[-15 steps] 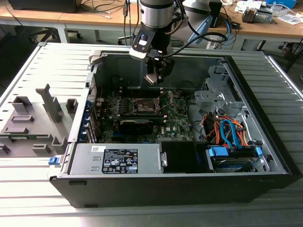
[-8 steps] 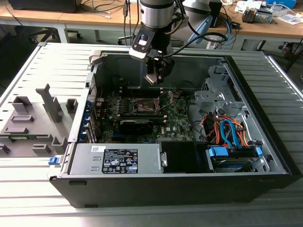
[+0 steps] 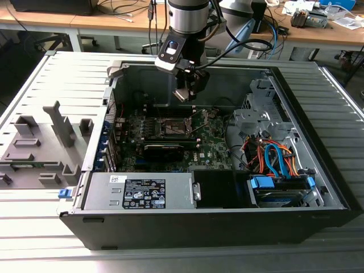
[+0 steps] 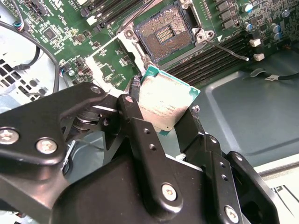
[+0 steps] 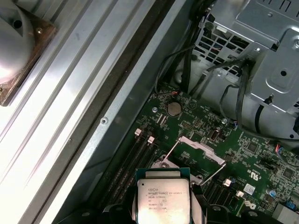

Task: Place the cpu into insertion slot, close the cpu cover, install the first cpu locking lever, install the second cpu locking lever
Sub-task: 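Place the cpu into insertion slot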

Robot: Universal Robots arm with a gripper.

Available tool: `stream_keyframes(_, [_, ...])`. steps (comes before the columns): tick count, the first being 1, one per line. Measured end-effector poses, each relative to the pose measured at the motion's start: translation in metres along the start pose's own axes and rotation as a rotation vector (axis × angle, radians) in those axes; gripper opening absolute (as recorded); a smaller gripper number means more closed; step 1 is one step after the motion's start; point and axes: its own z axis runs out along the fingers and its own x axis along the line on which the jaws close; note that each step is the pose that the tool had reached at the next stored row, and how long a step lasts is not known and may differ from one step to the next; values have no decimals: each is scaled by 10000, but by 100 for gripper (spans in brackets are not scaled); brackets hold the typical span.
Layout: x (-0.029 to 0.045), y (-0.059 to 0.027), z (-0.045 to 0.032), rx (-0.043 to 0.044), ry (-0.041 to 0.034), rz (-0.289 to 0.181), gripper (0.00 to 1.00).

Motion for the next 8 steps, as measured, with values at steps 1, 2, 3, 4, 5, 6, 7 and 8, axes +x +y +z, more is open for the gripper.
stream_keyframes(1, [0, 0, 0, 0, -1, 13, 54])
stream_keyframes(2, [0, 0, 0, 0, -3, 23, 54])
stream_keyframes(3, [0, 0, 0, 0, -3, 33, 54])
stream_keyframes(4, [0, 0, 0, -1, -4, 43, 54])
stream_keyframes(5, [0, 0, 0, -1, -5, 55, 54])
stream_keyframes(6, [0, 0, 0, -1, -6, 65, 54])
stream_keyframes(7, [0, 0, 0, -2, -7, 76, 54])
stream_keyframes(8, [0, 0, 0, -2, -7, 83, 54])
